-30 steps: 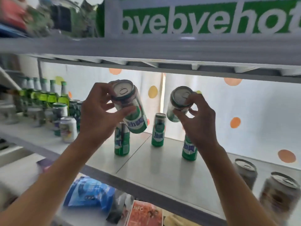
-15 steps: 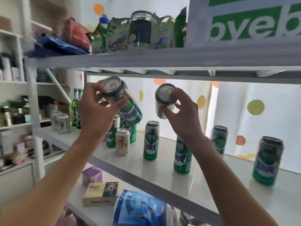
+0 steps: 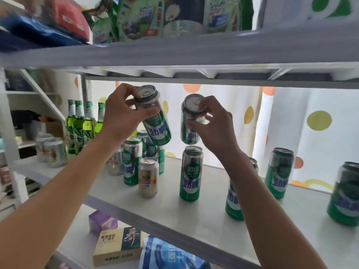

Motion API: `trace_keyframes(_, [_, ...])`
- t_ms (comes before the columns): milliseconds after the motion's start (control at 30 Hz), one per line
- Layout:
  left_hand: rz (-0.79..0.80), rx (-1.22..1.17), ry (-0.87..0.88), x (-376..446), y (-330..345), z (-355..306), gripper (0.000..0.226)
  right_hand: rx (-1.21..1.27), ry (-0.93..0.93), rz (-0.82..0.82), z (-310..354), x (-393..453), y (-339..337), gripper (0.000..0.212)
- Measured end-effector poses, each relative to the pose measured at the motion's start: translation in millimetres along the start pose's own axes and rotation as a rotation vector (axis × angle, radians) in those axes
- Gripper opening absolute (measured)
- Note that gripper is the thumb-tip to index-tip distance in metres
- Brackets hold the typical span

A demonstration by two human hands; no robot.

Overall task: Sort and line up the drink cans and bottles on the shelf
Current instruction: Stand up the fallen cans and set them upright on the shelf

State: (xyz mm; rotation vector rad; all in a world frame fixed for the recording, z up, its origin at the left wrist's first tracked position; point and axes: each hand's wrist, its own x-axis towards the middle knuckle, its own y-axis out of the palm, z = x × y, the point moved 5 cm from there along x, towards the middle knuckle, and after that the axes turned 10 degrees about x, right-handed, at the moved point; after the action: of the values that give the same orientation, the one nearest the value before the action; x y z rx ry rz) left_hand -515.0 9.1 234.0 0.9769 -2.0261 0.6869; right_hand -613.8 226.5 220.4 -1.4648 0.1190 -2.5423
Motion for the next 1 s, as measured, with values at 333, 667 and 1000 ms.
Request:
trace_keyframes(333, [0.162, 0.093, 0.005, 59.6, 55.2, 43.0, 0.049, -0.066, 0.118, -0.011, -50.5, 62.3, 16.6, 0.042])
trace_keyframes(667, [0.364, 0.249, 0.106, 89.0, 102.2, 82.5, 0.051, -0.368, 0.263, 0.024, -94.8, 90.4, 46.1, 0.048])
trace_keyframes(1000, [0.570, 0.391, 0.134, 81.2, 129.3, 108.6, 0.054, -0.505, 0.452, 0.013, -111.1, 84.4, 33.8, 0.051])
